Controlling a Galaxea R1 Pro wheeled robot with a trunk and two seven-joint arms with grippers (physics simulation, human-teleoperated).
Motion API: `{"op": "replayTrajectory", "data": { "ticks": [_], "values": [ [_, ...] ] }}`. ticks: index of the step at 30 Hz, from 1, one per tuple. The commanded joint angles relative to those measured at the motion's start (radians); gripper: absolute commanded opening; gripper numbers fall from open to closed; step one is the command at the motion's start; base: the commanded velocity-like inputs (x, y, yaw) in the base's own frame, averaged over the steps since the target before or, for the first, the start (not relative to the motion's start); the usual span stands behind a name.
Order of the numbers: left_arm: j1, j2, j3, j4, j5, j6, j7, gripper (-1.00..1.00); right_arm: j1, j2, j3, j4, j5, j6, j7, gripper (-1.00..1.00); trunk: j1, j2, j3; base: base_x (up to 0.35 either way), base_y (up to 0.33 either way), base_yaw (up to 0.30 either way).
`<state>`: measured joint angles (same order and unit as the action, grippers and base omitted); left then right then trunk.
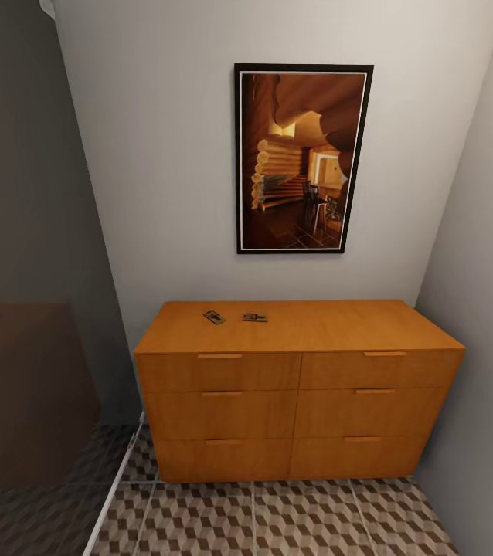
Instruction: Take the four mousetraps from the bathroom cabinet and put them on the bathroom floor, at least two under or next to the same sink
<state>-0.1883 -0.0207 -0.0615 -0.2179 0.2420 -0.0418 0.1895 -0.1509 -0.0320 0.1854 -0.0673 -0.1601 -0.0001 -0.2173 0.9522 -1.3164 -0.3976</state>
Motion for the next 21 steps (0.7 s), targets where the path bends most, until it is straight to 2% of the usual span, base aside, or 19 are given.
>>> {"op": "replayTrajectory", "data": {
  "ticks": [1,3,4,6,7,13,14,21],
  "values": [
    [0.0,0.004,-0.007,-0.028,0.009,0.001,0.005,1.0,-0.001,0.0,0.008,-0.031,-0.007,0.014,-0.003,1.0,0.0,-0.001,-0.001,0.0,0.0,0.0],
    [0.0,0.013,-0.007,-0.09,0.008,0.016,0.007,1.0,-0.001,-0.002,0.009,-0.099,0.0,0.046,-0.004,1.0,0.0,-0.001,-0.001,0.0,0.0,0.0],
    [0.0,0.022,-0.007,-0.158,0.007,0.042,0.01,1.0,-0.002,-0.004,0.009,-0.176,0.006,0.085,-0.004,1.0,0.0,-0.001,-0.001,0.0,0.0,0.0],
    [0.0,0.031,-0.007,-0.23,0.007,0.08,0.011,1.0,-0.002,-0.008,0.009,-0.257,0.01,0.134,-0.005,1.0,0.0,-0.001,-0.001,0.0,0.0,0.0],
    [0.0,0.039,-0.007,-0.303,0.007,0.128,0.013,1.0,-0.002,-0.011,0.007,-0.34,0.013,0.19,-0.005,1.0,0.0,-0.001,-0.001,0.0,0.0,0.0],
    [0.0,0.06,-0.005,-0.529,0.006,0.268,0.014,1.0,-0.002,-0.016,0.001,-0.596,0.017,0.365,-0.005,1.0,0.0,-0.001,-0.001,0.0,0.0,0.0],
    [0.0,0.069,-0.005,-0.607,0.005,0.305,0.014,1.0,-0.002,-0.017,0.0,-0.686,0.017,0.422,-0.005,1.0,0.0,-0.001,-0.001,0.0,0.0,0.0],
    [0.0,0.112,-0.006,-0.828,0.005,0.421,0.012,1.0,-0.002,-0.026,-0.007,-0.959,0.017,0.602,-0.006,1.0,0.0,-0.001,-0.001,0.0,0.0,0.0]
  ]
}}
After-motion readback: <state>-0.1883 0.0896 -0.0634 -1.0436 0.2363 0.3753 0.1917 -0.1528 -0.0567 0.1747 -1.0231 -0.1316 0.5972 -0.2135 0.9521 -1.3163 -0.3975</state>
